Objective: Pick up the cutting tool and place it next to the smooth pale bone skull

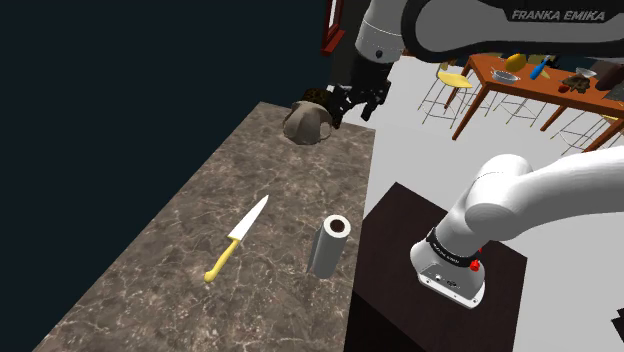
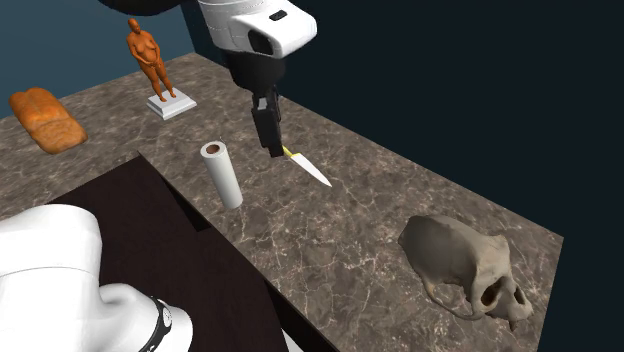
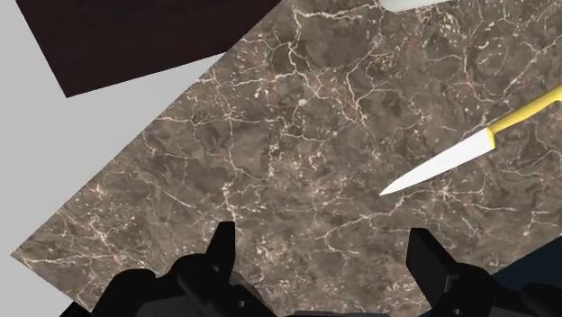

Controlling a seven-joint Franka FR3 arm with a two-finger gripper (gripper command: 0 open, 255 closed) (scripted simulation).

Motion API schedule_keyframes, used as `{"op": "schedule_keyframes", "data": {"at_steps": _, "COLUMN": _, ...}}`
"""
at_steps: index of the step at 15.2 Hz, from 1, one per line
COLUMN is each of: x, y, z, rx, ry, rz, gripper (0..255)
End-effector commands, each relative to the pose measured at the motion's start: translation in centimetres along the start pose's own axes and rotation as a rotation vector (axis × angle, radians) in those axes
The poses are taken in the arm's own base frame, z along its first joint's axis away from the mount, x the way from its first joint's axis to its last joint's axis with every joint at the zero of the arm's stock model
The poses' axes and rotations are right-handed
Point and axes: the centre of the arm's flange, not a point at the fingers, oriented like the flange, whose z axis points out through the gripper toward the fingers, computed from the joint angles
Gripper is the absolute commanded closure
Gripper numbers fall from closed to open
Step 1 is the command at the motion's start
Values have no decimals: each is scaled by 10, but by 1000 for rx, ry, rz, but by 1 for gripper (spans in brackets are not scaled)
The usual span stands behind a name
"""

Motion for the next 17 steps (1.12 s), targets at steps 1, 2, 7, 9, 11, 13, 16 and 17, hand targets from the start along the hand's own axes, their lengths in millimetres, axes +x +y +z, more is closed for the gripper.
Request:
{"op": "schedule_keyframes", "data": {"at_steps": 1, "x": -6, "y": -20, "z": 18, "rx": -3, "ry": -9, "rz": 33, "gripper": 0}}
{"op": "schedule_keyframes", "data": {"at_steps": 2, "x": -6, "y": -30, "z": 27, "rx": -5, "ry": -15, "rz": 47, "gripper": 0}}
{"op": "schedule_keyframes", "data": {"at_steps": 7, "x": -6, "y": -79, "z": 73, "rx": -13, "ry": -40, "rz": 122, "gripper": 0}}
{"op": "schedule_keyframes", "data": {"at_steps": 9, "x": -5, "y": -98, "z": 91, "rx": -17, "ry": -50, "rz": 152, "gripper": 0}}
{"op": "schedule_keyframes", "data": {"at_steps": 11, "x": -4, "y": -117, "z": 110, "rx": -20, "ry": -60, "rz": 182, "gripper": 0}}
{"op": "schedule_keyframes", "data": {"at_steps": 13, "x": -3, "y": -136, "z": 128, "rx": -23, "ry": -70, "rz": 212, "gripper": 0}}
{"op": "schedule_keyframes", "data": {"at_steps": 16, "x": 0, "y": -165, "z": 156, "rx": -28, "ry": -86, "rz": 256, "gripper": 0}}
{"op": "schedule_keyframes", "data": {"at_steps": 17, "x": 1, "y": -174, "z": 166, "rx": -30, "ry": -91, "rz": 271, "gripper": 0}}
